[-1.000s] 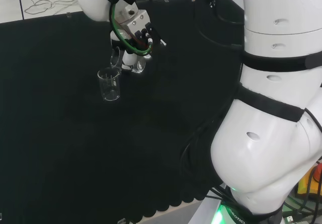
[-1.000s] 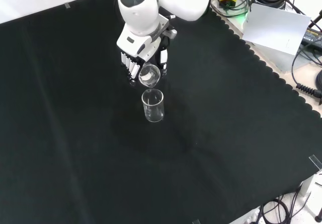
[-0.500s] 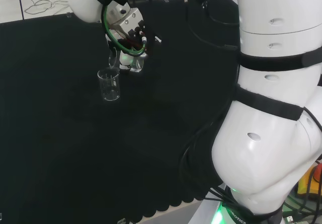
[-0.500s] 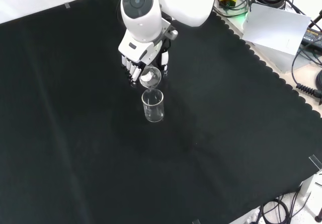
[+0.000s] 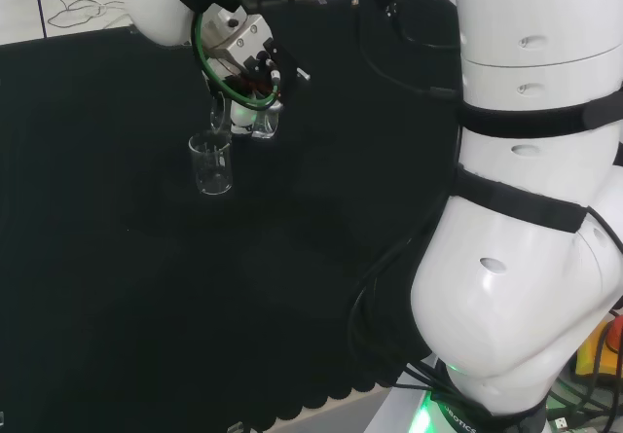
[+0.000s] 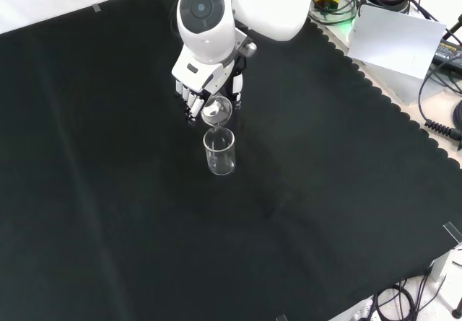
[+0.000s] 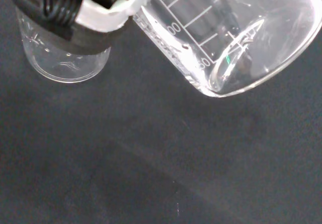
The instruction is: Pour the water from the handheld beaker into the one on the table.
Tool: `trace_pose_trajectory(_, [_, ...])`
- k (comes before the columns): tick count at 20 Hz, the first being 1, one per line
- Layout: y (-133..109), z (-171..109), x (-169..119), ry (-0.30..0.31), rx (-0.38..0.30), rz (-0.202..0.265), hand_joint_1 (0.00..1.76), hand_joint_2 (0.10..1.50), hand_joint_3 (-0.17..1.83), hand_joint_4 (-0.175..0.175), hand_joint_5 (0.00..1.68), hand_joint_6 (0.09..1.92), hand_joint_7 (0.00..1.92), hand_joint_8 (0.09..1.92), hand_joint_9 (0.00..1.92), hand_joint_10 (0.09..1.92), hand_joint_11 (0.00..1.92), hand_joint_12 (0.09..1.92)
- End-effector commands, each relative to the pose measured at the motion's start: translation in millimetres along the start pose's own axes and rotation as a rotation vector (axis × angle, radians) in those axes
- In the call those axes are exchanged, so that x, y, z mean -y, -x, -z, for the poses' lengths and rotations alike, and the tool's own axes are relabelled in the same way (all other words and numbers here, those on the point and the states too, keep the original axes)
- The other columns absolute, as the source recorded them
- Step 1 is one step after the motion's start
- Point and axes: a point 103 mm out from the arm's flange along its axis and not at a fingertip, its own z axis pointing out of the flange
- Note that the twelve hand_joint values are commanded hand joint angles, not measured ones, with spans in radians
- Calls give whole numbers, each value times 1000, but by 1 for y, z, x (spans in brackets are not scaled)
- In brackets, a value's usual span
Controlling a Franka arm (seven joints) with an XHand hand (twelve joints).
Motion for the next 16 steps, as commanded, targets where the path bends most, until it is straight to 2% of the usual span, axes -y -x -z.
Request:
trace_pose_trajectory(1, [-1, 1, -1, -17, 16, -5, 1282, 1129, -175, -175, 1091, 849, 1142, 843, 1296, 793, 1185, 744])
trace_pose_trajectory(3, [-6, 5, -3, -11, 7, 12, 1282, 1129, -175, -175, 1091, 850, 1142, 844, 1295, 794, 1185, 744])
trace_pose_trajectory(8, [-1, 4, -2, -1, 8, 24, 1282, 1129, -175, -175, 1089, 852, 1140, 847, 1294, 797, 1186, 745])
trace_pose_trajectory(9, [-1, 5, -2, 15, 16, 53, 1282, 1130, -175, -175, 1089, 853, 1140, 847, 1294, 797, 1186, 745])
trace_pose_trajectory(15, [1, 5, -4, -31, 50, 20, 1281, 1130, -175, -175, 1088, 855, 1139, 850, 1293, 801, 1185, 744])
trace_pose_trajectory(16, [-2, 7, -5, -30, 55, 27, 1281, 1130, -175, -175, 1087, 856, 1139, 850, 1292, 801, 1185, 744])
